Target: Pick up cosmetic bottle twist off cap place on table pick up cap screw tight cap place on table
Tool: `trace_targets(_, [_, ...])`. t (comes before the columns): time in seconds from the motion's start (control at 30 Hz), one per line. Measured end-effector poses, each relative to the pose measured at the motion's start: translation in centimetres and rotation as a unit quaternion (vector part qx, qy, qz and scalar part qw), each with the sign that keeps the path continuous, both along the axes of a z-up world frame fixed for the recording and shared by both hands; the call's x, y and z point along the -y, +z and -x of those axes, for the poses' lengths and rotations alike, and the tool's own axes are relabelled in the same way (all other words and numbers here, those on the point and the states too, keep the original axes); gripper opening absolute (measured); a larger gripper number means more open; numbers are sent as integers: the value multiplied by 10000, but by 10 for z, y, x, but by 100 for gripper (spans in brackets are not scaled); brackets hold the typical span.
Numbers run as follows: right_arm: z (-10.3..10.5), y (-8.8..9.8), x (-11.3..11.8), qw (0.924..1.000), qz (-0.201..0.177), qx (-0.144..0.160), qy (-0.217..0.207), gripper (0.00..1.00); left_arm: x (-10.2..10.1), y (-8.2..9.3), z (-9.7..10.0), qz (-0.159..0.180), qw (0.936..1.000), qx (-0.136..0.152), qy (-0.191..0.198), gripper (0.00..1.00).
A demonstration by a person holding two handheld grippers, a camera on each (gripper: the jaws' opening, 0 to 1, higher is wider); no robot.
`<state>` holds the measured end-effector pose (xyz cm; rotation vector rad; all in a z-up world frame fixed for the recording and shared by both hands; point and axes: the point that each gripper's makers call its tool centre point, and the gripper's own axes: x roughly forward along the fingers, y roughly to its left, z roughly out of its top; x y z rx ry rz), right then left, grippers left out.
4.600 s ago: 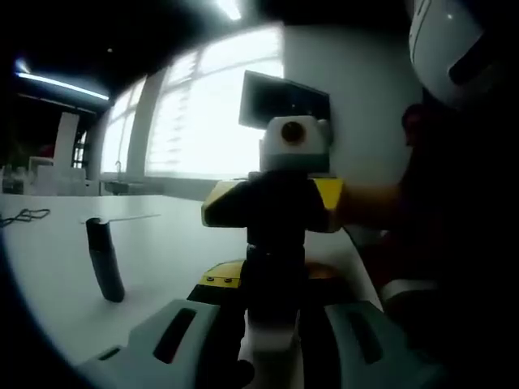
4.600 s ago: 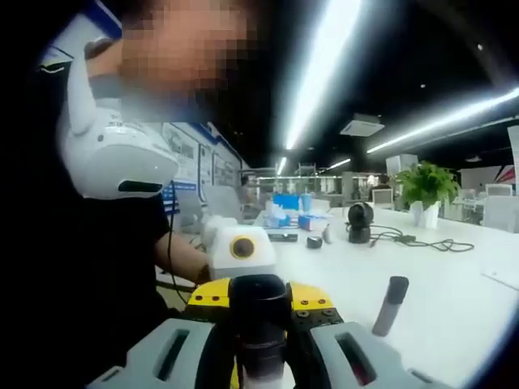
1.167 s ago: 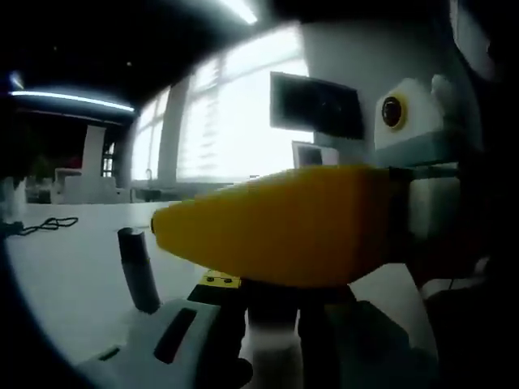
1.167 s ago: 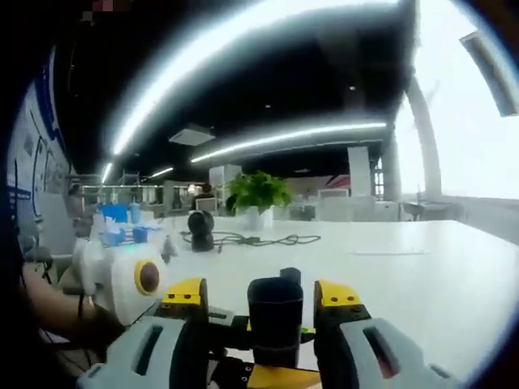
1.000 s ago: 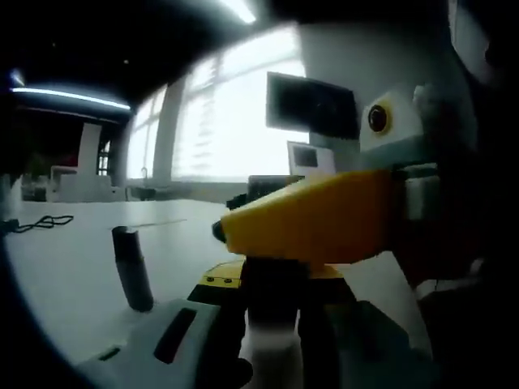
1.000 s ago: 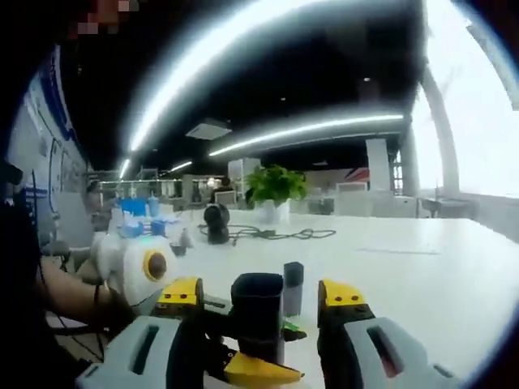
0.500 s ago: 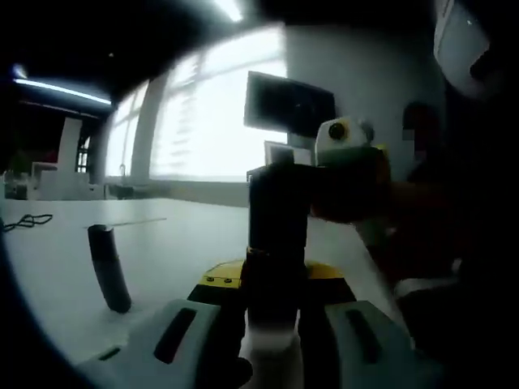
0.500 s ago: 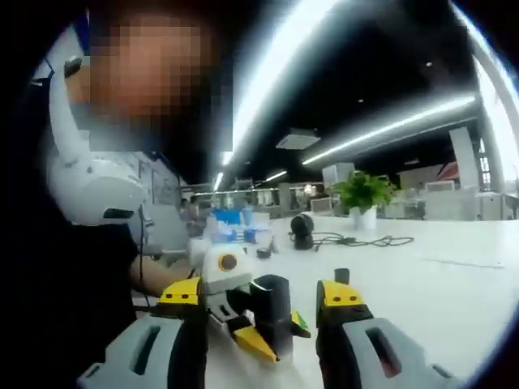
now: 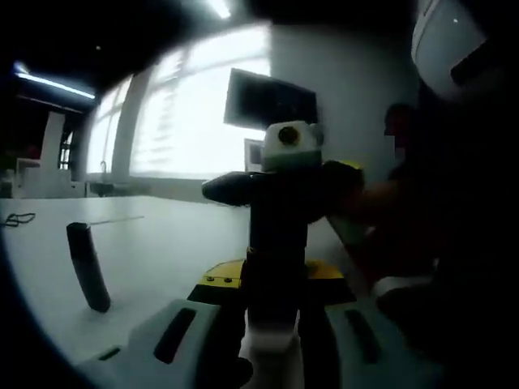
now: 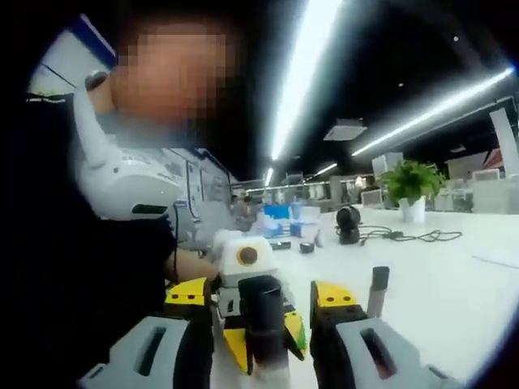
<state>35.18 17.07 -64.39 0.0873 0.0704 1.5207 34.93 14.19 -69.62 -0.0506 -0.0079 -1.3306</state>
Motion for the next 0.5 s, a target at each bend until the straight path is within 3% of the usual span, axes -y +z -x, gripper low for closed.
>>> trace_targets(0.23, [6,-7,-18,9994,98,39,341,37,2,0,10,17,9995,-46,-309,14])
trace_targets(0.5, [15,-11,-28,9977,136,31,659,30,2,0,11,27,9993,-64,-363,14])
